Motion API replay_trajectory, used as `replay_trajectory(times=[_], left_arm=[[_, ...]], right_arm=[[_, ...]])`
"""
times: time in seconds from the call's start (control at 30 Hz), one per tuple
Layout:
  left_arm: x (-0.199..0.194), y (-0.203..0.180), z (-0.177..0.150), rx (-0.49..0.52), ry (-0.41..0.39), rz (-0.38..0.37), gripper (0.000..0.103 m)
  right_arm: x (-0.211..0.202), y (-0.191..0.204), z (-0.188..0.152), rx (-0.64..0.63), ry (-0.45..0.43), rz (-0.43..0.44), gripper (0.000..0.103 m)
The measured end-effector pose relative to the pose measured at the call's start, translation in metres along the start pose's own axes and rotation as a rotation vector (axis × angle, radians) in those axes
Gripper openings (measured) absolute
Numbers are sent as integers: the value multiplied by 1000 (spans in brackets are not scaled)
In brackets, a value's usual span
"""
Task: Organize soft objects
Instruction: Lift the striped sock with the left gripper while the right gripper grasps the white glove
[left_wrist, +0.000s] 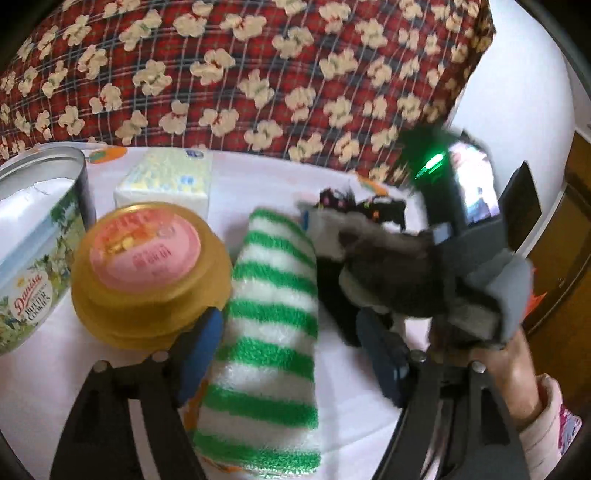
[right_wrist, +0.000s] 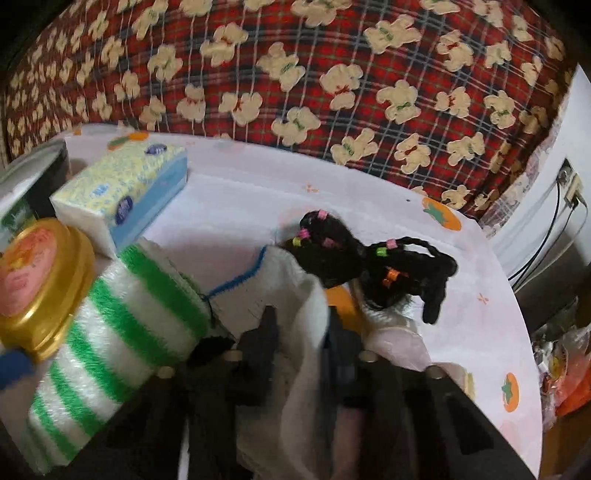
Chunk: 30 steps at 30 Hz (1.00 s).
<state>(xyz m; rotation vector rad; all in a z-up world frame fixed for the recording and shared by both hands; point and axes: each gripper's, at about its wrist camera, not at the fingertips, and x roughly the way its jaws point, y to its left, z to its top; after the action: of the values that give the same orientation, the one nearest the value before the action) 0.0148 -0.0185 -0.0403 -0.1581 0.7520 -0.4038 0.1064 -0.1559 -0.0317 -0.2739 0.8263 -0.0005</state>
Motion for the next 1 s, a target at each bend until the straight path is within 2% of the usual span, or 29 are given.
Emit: replay_trajectory(times=[0.07,0.1,0.13,0.2,0.3,0.37,0.43,0.6,0.63,0.83,1.0], left_arm=[[2,-5,-3,31,0,22,76],[4,-7,-5,40,6,30,76],[6,-7,-6,36,16,31,76],[11,-3,-6,12,36,33,76],[21,3,-8,-30,85,32,76],[24,3,-9,-32,101,35,73],[26,-1,-9,-17,111,34,55],[26,-2,-11,-17,116,21,42],[26,-1,-10,-24,114,16,36],[20,-3,-13,-18,81,-24,28],[7,-3,-13,-7,29,-79,28]], right_arm=[[-6,-3,0,24,-27,12,19],[-11,-7,-2,57,-59,31,16],[-19,-13,-4,96,-100,61,8],[-37,-25,-9,179,-210,127,8],[-71,-52,-29,332,-438,244,8],[-80,-59,-36,391,-498,258,9],[-78,-62,-38,419,-508,249,9],[-74,-66,-43,472,-501,292,9],[-75,-67,-43,476,-506,296,9],[-88,-59,-53,445,-560,215,9],[-95,-57,-56,447,-592,179,9]])
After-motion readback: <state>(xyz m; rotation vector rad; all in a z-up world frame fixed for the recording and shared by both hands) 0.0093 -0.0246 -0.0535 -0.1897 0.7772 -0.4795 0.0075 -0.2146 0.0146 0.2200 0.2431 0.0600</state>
